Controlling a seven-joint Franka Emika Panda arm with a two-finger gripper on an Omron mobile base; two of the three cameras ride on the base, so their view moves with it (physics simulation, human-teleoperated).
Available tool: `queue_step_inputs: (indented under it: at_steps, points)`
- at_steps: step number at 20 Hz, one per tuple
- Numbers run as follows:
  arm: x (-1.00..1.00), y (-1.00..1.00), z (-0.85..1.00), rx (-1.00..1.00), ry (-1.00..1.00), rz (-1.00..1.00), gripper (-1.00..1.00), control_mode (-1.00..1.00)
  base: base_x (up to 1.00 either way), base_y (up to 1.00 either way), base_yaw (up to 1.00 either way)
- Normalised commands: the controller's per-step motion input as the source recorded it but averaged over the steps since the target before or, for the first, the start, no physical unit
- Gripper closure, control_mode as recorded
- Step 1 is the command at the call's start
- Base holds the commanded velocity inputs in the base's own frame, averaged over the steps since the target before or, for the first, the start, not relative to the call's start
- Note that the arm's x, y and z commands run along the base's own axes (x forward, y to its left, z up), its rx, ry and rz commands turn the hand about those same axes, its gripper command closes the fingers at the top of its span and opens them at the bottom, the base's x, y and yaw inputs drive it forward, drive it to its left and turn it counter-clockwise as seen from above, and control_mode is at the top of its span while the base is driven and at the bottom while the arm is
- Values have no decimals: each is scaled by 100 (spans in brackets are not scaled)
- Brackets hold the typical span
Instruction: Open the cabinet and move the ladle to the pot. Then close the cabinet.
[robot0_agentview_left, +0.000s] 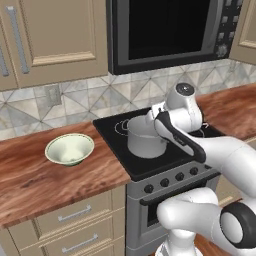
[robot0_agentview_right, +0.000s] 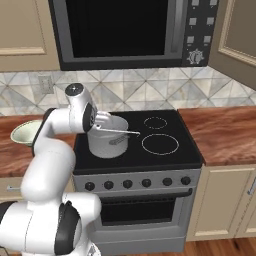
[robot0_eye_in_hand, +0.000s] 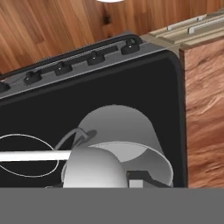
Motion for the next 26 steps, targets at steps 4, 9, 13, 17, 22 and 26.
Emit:
queue_step_inputs:
  at_steps: [4, 9, 13, 17, 22, 26]
  points:
    - [5, 0, -12, 0, 0, 0, 100, -100, 0, 0, 0]
    - [17, 0, -1, 0, 0, 0, 100, -100, 0, 0, 0]
    - [31, 0, 0, 0, 0, 0, 100, -100, 0, 0, 0]
    - [37, 8, 0, -2, 0, 0, 100, -100, 0, 0, 0]
    - [37, 13, -8, -6, 0, 0, 100, -100, 0, 0, 0]
    - [38, 11, -24, -8, 1, 0, 100, -100, 0, 0, 0]
